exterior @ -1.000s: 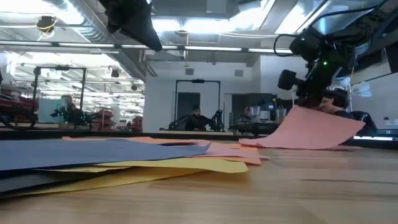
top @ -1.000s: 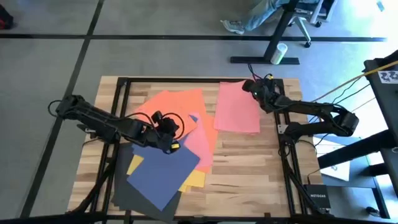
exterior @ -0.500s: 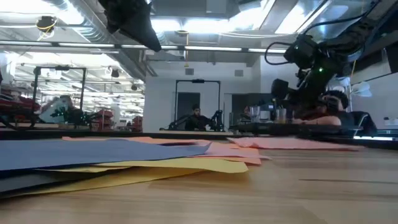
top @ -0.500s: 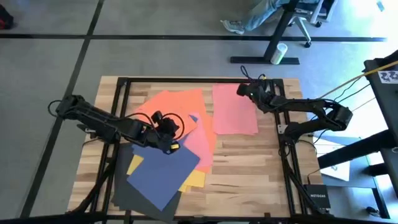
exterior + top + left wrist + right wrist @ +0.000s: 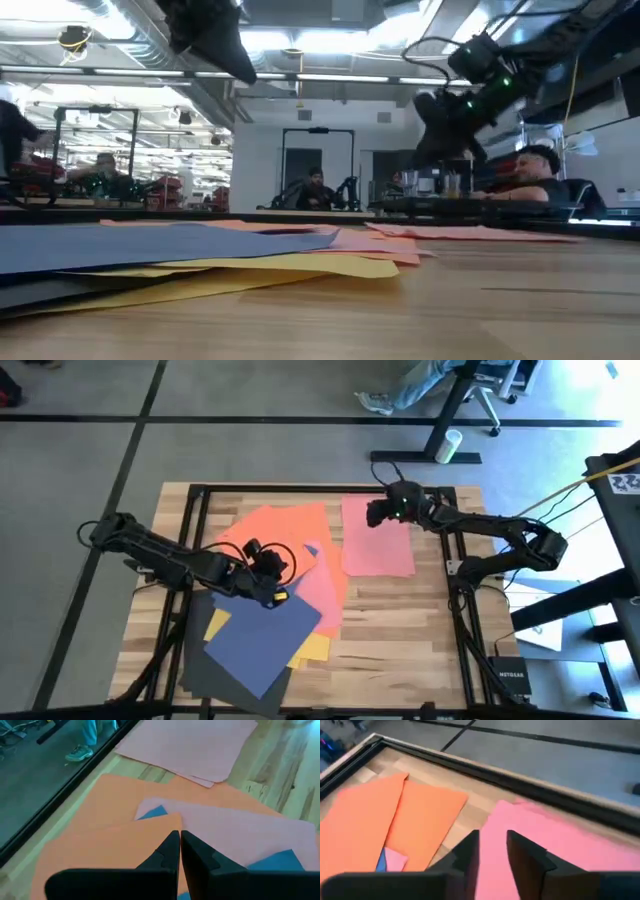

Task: Organize paper
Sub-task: Stack the pink paper on top of the pink paper

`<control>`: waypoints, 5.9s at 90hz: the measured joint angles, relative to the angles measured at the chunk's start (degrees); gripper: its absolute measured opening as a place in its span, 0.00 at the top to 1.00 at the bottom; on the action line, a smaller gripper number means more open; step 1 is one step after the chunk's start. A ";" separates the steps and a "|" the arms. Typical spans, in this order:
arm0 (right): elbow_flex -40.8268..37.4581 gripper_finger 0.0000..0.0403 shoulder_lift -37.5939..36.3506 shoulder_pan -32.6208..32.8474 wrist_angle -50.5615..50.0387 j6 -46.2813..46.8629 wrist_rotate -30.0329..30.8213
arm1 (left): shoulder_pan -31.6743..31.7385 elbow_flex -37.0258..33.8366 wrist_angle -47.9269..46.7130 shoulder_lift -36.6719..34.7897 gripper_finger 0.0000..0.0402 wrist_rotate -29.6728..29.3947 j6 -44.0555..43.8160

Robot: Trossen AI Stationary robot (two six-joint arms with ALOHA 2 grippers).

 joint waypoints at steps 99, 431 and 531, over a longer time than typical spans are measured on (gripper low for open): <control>41.87 1.00 38.04 -1.28 -22.52 -12.72 -3.74 | 3.69 0.00 -0.86 0.00 1.00 1.72 -5.19; 49.49 1.00 49.58 -3.67 -30.91 -7.42 -9.31 | 3.19 -0.04 -1.08 0.04 1.00 1.71 -6.65; 49.60 1.00 51.30 -4.94 -31.15 -6.30 -2.11 | 2.82 -5.64 0.95 0.09 1.00 3.40 -11.42</control>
